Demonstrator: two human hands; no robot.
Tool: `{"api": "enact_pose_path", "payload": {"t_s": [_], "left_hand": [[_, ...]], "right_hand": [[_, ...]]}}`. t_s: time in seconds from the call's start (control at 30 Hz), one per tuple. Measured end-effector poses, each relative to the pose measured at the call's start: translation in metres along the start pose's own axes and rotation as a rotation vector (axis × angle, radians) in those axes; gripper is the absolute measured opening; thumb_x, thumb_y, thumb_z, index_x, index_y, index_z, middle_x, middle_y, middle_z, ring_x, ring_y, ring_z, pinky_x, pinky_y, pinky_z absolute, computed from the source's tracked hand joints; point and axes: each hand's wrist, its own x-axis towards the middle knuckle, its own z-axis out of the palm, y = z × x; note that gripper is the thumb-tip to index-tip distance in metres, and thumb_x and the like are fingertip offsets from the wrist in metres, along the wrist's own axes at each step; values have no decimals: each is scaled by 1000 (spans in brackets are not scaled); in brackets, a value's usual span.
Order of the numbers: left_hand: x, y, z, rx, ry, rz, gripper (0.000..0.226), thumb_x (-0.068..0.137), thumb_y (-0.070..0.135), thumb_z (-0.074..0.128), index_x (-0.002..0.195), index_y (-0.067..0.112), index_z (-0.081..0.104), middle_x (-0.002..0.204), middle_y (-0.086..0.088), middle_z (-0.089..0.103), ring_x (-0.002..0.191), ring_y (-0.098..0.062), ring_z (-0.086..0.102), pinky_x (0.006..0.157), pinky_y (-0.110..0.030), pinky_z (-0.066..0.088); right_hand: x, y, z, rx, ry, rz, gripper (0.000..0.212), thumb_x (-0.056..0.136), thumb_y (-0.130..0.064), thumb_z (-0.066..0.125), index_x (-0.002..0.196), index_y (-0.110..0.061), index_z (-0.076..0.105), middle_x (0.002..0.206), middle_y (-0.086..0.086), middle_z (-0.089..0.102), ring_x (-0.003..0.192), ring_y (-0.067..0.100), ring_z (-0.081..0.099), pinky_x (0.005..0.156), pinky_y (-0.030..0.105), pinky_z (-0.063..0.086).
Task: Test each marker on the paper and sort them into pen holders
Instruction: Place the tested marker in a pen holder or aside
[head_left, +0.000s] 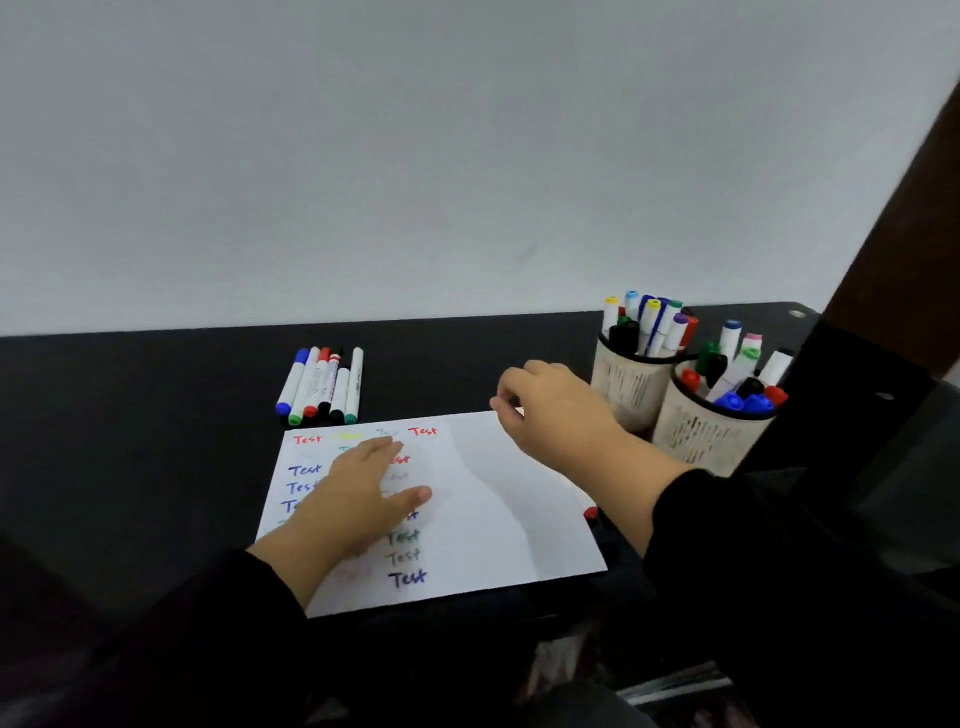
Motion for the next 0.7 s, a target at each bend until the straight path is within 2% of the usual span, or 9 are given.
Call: {"api": "enact_pose_path", "payload": {"t_s": [0.1, 0.2, 0.3, 0.47, 0.57, 0.7], "left_hand": [[-3, -29, -13, 29, 11, -67, 77, 87, 59, 49, 149, 28, 15, 156, 13, 7, 143, -10, 8, 114, -39, 18], [-4, -57, -22, 45, 0, -110, 80, 85, 62, 46, 150, 30, 12, 156, 17, 3, 143, -9, 5, 114, -39, 20], [-4, -73, -24, 58, -16, -101, 81, 85, 65, 44, 150, 31, 9, 155, 20, 0, 143, -7, 3, 115, -36, 18], [-1, -81, -21, 2, 1, -91, 82, 83, 66, 45, 149, 34, 8, 153, 26, -2, 142, -3, 3, 114, -32, 18], [0, -83, -18, -4, 16, -79, 83, 82, 67, 46, 149, 36, 8, 153, 26, -2, 141, -2, 3, 114, -31, 17], [2, -87, -16, -8, 15, -79, 84, 80, 69, 45, 148, 38, 7, 152, 28, -3, 141, -1, 3, 112, -29, 17]], "right_hand": [[27, -22, 24, 97, -106, -19, 21, 97, -33, 45, 108, -20, 59, 102, -1, 58, 91, 15, 52, 74, 27, 46], [58, -43, 47, 200, -201, -40, 24, 96, -32, 49, 116, -22, 58, 102, -4, 53, 93, 13, 51, 76, 27, 45], [86, -60, 68, 246, -275, -80, 33, 96, -31, 49, 128, -25, 52, 115, -1, 52, 103, 15, 53, 83, 29, 46], [125, -78, 102, 162, -352, -226, 42, 97, -26, 46, 139, -28, 41, 133, 3, 46, 116, 20, 48, 91, 36, 46], [137, -78, 117, 61, -357, -314, 45, 96, -17, 44, 139, -29, 40, 130, 1, 45, 117, 20, 42, 90, 35, 45], [146, -75, 129, -86, -325, -468, 46, 93, -6, 47, 134, -26, 43, 122, 3, 47, 108, 21, 43, 82, 34, 44]]}}
